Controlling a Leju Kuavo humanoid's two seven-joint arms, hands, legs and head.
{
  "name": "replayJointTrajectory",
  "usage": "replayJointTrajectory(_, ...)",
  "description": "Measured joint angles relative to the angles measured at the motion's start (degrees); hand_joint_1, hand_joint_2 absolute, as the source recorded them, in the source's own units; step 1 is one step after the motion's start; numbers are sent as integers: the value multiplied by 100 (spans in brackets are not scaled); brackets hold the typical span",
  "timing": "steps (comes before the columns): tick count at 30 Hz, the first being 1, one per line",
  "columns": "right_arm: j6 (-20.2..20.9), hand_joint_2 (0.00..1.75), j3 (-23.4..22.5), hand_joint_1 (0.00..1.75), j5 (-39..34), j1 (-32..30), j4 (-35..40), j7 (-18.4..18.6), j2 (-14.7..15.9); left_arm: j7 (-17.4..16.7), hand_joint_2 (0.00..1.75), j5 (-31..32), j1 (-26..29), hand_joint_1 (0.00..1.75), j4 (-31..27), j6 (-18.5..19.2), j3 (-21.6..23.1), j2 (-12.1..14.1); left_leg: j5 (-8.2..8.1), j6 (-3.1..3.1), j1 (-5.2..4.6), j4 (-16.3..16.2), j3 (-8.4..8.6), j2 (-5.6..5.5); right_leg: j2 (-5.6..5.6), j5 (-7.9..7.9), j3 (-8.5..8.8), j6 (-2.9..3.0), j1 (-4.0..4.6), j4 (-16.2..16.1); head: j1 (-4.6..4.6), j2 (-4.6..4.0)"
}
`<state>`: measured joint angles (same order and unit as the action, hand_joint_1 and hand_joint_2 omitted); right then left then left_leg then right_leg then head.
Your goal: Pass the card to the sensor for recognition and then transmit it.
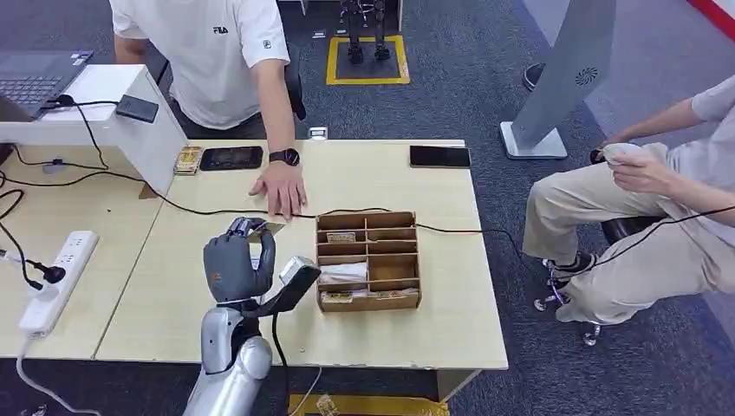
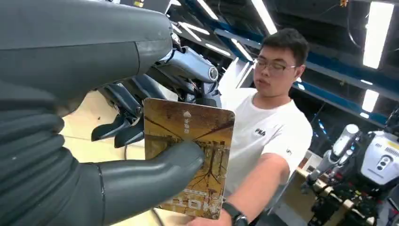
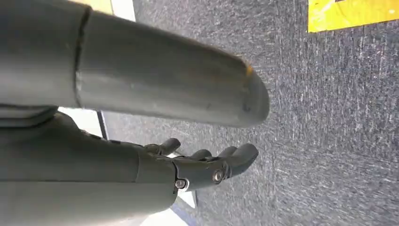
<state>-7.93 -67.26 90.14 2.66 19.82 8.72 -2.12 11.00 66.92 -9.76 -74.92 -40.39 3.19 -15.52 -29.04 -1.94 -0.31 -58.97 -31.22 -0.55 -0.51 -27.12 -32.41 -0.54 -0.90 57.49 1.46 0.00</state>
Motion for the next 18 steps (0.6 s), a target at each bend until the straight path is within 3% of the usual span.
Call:
replayJointTrajectory(8,2,0,118,0,2,103,-20,53,-11,-392,175,-216,-487,175,39,15,390,0,5,3,1,-1,0,2,-2,1,-3,1,-1,0,0,0)
replayJointTrajectory(18,-4,0,455,0,-28,299,-160,236,-24,-1747,175,-194,-1989,175,1463,17,706,112,8,0,1,-4,-10,0,-2,8,-7,3,-1,1,2,0)
